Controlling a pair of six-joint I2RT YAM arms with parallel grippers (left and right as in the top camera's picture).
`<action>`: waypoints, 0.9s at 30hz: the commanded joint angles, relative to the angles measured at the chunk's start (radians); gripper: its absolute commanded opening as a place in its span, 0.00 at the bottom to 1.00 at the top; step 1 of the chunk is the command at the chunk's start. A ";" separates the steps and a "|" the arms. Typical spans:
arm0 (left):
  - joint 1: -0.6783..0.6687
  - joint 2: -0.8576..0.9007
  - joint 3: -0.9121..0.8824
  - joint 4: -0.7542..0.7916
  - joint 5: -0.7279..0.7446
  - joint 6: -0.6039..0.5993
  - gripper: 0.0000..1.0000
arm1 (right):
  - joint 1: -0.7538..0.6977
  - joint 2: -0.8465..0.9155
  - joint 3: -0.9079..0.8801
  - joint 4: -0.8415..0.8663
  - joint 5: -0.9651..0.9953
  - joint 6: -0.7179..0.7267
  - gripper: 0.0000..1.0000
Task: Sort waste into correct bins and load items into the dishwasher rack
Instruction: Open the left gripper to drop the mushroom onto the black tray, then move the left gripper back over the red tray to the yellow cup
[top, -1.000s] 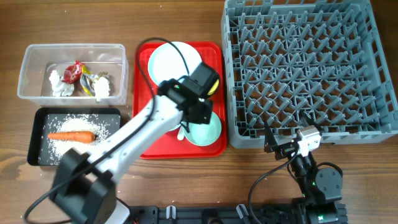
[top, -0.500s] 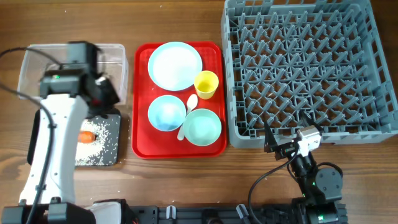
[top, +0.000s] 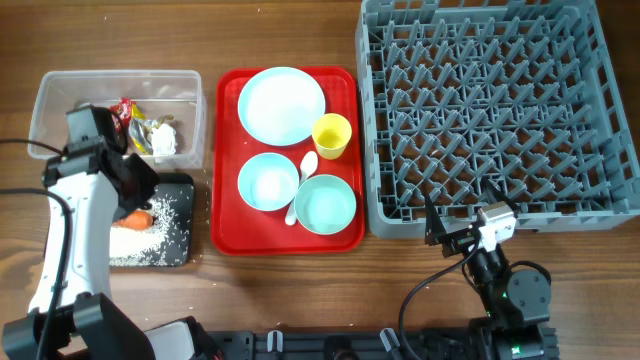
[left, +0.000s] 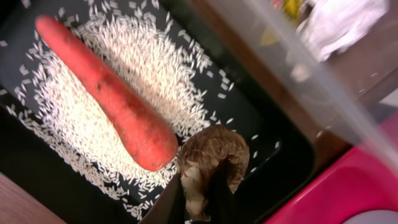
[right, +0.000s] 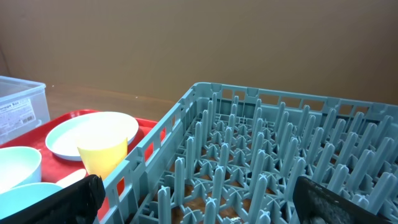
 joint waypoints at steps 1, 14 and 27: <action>0.005 -0.002 -0.050 0.027 0.006 -0.022 0.20 | -0.005 -0.005 -0.001 0.003 0.014 -0.009 1.00; 0.005 -0.004 -0.045 0.023 0.043 -0.023 0.61 | -0.005 -0.005 -0.001 0.003 0.014 -0.009 1.00; -0.369 -0.085 0.065 0.099 0.372 -0.016 0.61 | -0.005 -0.005 -0.001 0.003 0.014 -0.009 1.00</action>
